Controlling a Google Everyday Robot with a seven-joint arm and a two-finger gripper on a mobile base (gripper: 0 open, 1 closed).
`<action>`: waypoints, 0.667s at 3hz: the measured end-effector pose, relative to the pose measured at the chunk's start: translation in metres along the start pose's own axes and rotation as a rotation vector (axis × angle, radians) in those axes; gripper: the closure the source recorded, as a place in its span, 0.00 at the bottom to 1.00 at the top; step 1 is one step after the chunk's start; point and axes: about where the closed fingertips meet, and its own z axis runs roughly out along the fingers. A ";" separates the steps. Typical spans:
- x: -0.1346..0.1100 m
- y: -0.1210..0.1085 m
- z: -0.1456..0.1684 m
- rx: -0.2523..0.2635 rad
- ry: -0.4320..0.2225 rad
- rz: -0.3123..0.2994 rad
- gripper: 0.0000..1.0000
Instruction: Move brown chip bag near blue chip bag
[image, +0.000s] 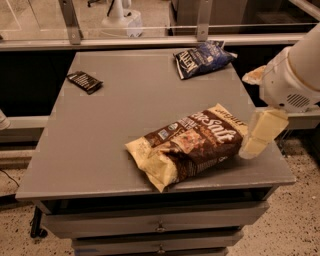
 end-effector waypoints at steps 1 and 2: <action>0.001 0.006 0.039 -0.030 -0.048 -0.002 0.00; 0.003 0.015 0.064 -0.056 -0.081 0.006 0.17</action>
Offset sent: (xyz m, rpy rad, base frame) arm 0.0071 0.0243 -0.0926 0.1331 0.0581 0.0422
